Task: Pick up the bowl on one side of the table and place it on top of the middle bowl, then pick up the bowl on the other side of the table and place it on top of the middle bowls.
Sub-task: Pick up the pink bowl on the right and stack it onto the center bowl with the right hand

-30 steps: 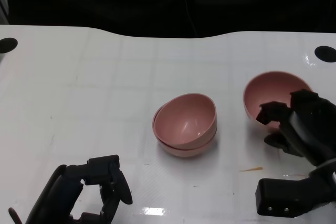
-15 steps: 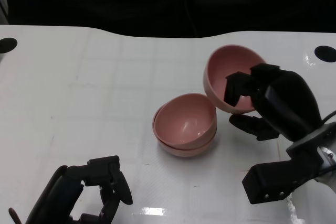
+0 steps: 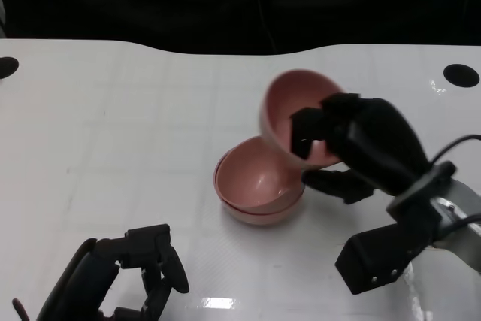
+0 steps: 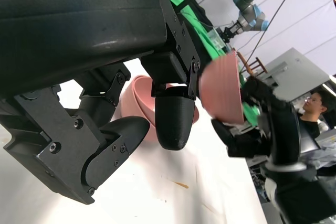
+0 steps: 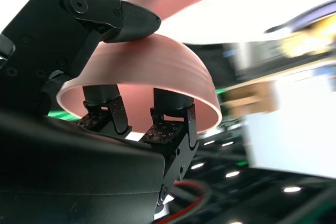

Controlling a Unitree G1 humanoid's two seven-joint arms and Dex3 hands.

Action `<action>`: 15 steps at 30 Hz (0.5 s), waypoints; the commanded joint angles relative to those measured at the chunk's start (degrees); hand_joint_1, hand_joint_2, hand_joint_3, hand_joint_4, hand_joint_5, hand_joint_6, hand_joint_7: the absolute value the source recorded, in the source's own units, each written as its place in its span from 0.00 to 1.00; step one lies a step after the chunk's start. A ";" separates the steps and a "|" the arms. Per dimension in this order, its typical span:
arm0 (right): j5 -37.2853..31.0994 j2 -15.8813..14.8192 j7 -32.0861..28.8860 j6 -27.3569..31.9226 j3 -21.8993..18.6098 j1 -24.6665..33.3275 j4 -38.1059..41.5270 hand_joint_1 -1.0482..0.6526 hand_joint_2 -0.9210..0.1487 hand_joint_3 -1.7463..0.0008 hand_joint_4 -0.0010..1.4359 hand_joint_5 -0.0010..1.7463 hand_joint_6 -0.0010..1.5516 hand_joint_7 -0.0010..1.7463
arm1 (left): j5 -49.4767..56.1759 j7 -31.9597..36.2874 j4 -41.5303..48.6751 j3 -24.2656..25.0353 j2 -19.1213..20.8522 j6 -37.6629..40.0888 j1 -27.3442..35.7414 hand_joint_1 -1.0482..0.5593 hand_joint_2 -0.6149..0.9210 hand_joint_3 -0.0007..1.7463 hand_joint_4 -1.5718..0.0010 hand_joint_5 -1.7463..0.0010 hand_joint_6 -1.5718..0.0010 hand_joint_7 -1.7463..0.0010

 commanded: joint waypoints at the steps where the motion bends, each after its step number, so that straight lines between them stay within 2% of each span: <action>1: 1.78 -0.28 2.47 -2.53 0.21 -2.09 2.06 0.47 0.34 0.47 0.67 1.00 0.46 1.00 | 0.20 -0.43 0.58 0.39 0.71 0.61 -0.09 0.62 0.64 0.81 0.47 0.00 0.50 0.15; 3: 1.81 -0.25 3.21 -3.86 0.49 -2.59 3.08 0.50 0.39 0.44 0.67 1.00 0.46 1.00 | 0.09 -0.57 0.52 0.32 0.70 0.78 -0.09 0.62 0.64 0.81 0.47 0.00 0.50 0.15; 5: 1.96 0.01 3.58 -5.09 0.56 -2.89 4.15 0.52 0.47 0.36 0.68 1.00 0.47 1.00 | -0.01 -0.71 0.52 0.26 0.74 0.80 -0.11 0.62 0.64 0.81 0.47 0.00 0.50 0.16; 8: 1.66 0.33 3.53 -5.76 0.52 -3.16 4.95 0.53 0.54 0.28 0.69 1.00 0.49 0.99 | -0.06 -0.88 0.58 0.26 0.76 0.76 -0.17 0.61 0.64 0.81 0.47 0.00 0.50 0.16; 15: 2.14 0.62 6.43 -5.73 0.66 -3.39 5.08 0.54 0.58 0.23 0.69 1.00 0.50 0.98 | -0.34 -1.25 0.69 0.20 0.67 0.60 -0.19 0.61 0.64 0.81 0.47 0.00 0.50 0.16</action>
